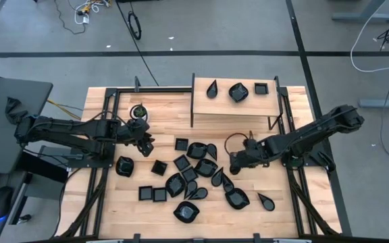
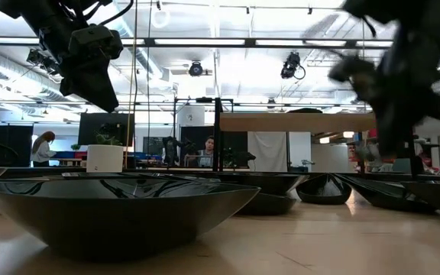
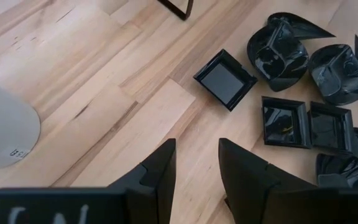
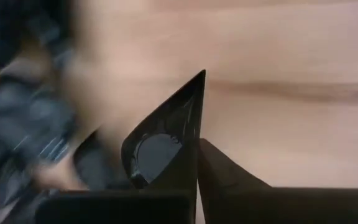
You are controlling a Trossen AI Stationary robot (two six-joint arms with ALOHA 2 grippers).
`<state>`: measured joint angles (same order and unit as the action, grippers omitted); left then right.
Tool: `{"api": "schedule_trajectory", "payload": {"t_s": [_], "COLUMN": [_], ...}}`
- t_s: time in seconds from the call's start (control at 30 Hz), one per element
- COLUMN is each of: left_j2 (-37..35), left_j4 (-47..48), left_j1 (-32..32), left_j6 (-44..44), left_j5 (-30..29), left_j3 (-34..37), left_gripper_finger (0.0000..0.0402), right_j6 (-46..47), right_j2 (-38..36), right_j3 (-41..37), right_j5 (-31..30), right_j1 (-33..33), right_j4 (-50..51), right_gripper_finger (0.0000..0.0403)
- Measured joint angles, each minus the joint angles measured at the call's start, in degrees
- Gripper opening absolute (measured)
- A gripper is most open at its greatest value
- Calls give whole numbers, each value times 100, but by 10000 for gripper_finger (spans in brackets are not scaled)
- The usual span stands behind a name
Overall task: Pick & Place Mini shaped plates
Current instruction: Stack the drop-shaped plate on top of the drop-shaped plate on the shelf
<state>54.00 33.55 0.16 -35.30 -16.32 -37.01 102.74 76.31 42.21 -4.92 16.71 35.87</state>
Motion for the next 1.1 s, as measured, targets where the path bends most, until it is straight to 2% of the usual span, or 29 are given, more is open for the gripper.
{"api": "schedule_trajectory", "payload": {"t_s": [0.17, 0.3, 0.53, 0.67, 0.83, 1.1], "left_j2": [0, -1, -2, 0, 0, -1], "left_j4": [-7, -179, -503, -542, -545, -548], "left_j1": [0, 0, 4, 4, 4, 4], "left_j6": [1, 3, -1, -3, -3, -8], "left_j5": [0, 0, 0, 2, 0, 0], "left_j3": [0, 0, 0, 0, 0, 0], "left_gripper_finger": [126, 126, 126, 126, 126, 126], "right_j6": [-991, -1637, -2935, -3953, -5152, -6385], "right_j2": [0, 8, 46, 169, 702, 1710], "right_j3": [1165, 2224, 3829, 4288, 4767, 5039], "right_j5": [253, 283, -381, -452, -285, 250], "right_j1": [-64, -362, -1497, -2491, -3636, -4647], "right_j4": [265, 508, 1398, 1435, 1436, 1323], "right_gripper_finger": [3, 2, 1, 1, 0, 0]}}
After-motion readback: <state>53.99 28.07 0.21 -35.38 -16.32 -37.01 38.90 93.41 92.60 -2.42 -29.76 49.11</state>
